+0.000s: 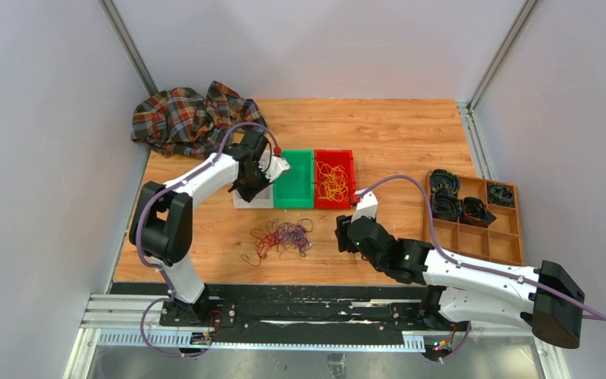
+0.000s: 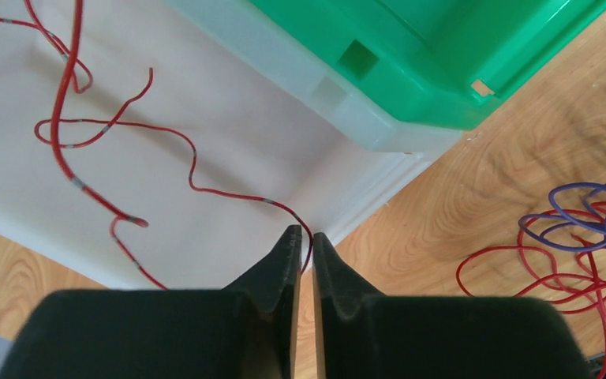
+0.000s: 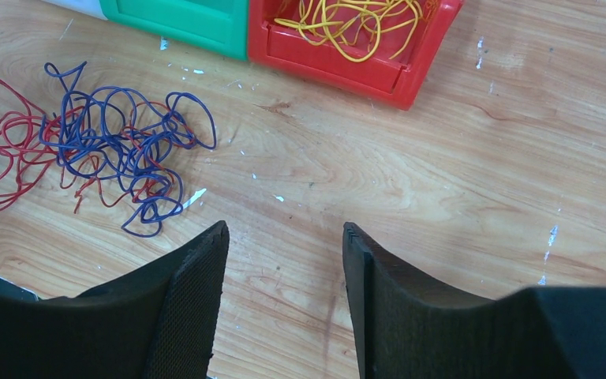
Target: Untangle the cables
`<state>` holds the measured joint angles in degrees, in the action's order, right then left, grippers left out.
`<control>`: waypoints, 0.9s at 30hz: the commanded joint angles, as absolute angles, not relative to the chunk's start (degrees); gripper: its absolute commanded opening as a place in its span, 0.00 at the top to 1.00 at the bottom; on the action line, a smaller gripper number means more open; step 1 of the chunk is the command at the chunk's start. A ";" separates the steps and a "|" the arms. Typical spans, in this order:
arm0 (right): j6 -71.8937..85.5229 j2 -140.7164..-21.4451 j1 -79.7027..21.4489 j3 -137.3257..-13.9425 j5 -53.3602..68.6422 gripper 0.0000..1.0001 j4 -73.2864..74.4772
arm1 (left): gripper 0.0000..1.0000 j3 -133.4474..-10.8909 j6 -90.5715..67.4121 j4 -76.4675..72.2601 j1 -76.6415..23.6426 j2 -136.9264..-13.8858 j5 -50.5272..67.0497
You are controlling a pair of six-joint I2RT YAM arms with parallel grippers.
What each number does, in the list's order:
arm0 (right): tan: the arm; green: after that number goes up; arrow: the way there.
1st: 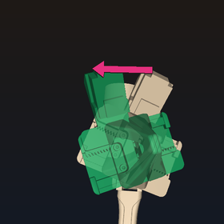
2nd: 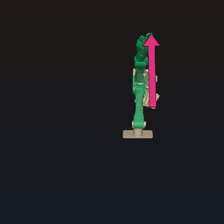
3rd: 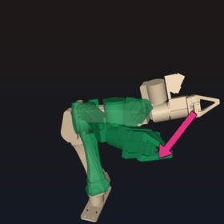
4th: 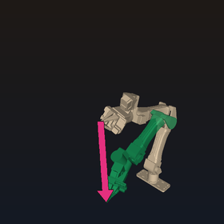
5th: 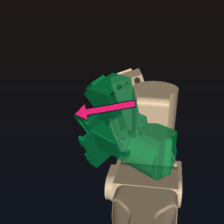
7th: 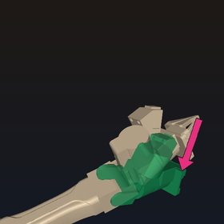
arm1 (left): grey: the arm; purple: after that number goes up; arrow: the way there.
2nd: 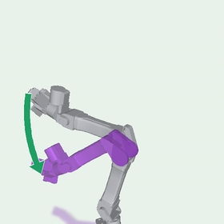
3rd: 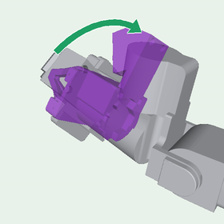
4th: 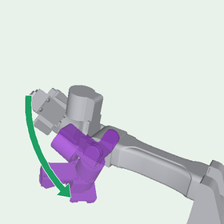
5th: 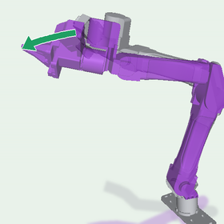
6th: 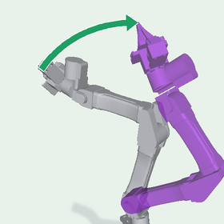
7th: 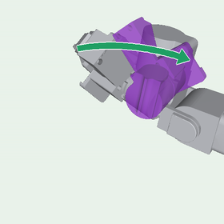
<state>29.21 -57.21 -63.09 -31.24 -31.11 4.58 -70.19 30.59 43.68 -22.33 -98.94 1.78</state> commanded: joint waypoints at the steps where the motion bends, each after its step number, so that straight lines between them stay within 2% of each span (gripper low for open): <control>1: 30.25 -56.52 -63.81 -30.87 -32.16 0.46 4.57 | 0.93 -72.56 30.74 42.71 -22.91 -99.72 1.52; 7: 31.24 -56.17 -63.81 -29.85 -31.82 0.48 4.52 | 0.99 -75.14 31.43 43.97 -23.00 -99.78 2.04; 22: 31.11 -55.85 -63.81 -30.44 -32.38 0.51 5.60 | 0.99 -82.67 30.79 40.15 -23.07 -111.39 1.23; 24: 31.15 -55.52 -63.81 -30.41 -32.51 0.51 5.82 | 0.96 -82.87 30.73 40.13 -23.06 -111.66 1.40; 27: 31.07 -54.99 -63.81 -30.34 -32.72 0.50 6.00 | 0.77 -81.97 30.89 40.30 -23.02 -109.45 1.49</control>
